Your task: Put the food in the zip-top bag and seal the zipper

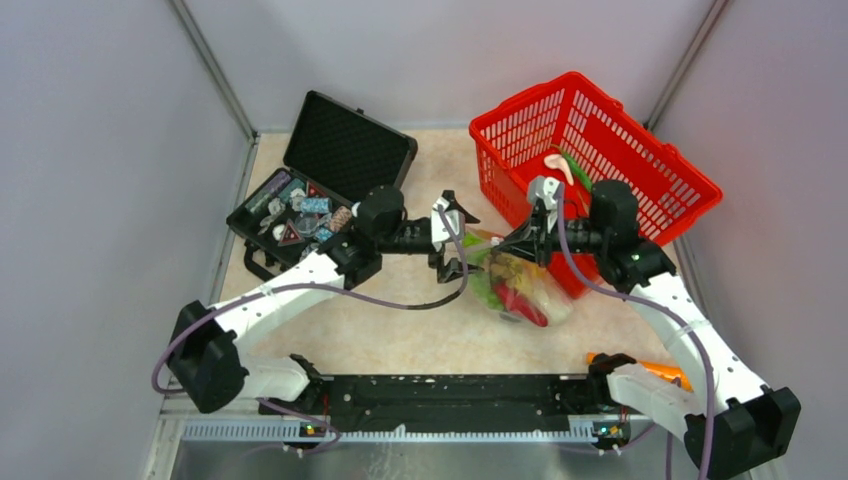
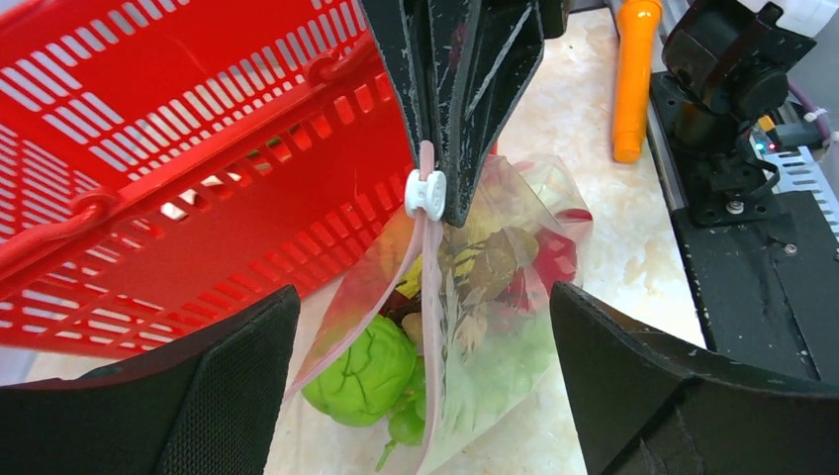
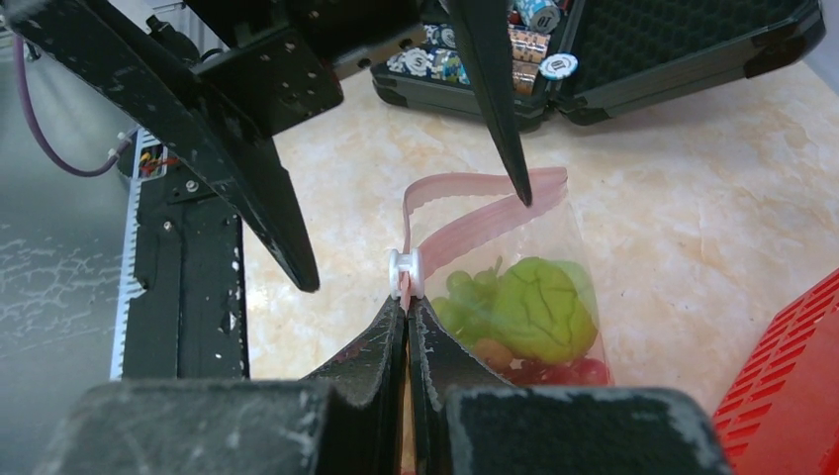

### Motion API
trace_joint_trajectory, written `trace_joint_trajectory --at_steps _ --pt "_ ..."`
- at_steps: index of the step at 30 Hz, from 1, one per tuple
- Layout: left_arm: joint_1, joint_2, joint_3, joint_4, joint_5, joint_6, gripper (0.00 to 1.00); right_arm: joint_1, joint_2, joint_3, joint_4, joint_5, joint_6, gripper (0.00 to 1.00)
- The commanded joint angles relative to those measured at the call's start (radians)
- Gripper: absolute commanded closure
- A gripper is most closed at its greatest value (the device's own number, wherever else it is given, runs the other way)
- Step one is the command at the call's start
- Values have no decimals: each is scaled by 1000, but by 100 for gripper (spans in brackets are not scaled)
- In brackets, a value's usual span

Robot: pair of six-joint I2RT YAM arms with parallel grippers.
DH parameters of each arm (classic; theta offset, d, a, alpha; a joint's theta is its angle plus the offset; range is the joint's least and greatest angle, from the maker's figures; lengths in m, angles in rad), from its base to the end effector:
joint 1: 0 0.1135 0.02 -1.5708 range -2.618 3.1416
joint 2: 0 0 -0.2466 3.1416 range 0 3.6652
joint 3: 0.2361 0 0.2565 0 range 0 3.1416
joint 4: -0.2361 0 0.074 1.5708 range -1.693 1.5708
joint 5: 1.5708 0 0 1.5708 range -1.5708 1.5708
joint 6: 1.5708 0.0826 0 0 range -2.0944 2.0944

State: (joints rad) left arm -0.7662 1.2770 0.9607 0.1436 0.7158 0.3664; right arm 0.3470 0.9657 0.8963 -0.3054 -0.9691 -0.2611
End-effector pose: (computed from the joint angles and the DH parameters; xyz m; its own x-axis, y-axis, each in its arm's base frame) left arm 0.2064 -0.2738 0.3056 0.2387 0.1454 -0.9601 0.9677 0.0464 0.2477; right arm 0.2073 0.1474 0.3147 -0.0967 -0.1903 -0.9769 -0.9718 0.2301 0.0513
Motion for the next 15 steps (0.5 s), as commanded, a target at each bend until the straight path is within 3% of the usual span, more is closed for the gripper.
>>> trace_joint_trajectory --at_steps 1,6,15 --pt "11 75 95 -61 59 31 6 13 -33 14 -11 -29 -23 100" --pt "26 140 118 -46 30 23 11 17 -35 17 -27 -34 -34 100" --pt "48 175 138 -75 16 -8 57 19 -39 18 -32 -34 -41 100"
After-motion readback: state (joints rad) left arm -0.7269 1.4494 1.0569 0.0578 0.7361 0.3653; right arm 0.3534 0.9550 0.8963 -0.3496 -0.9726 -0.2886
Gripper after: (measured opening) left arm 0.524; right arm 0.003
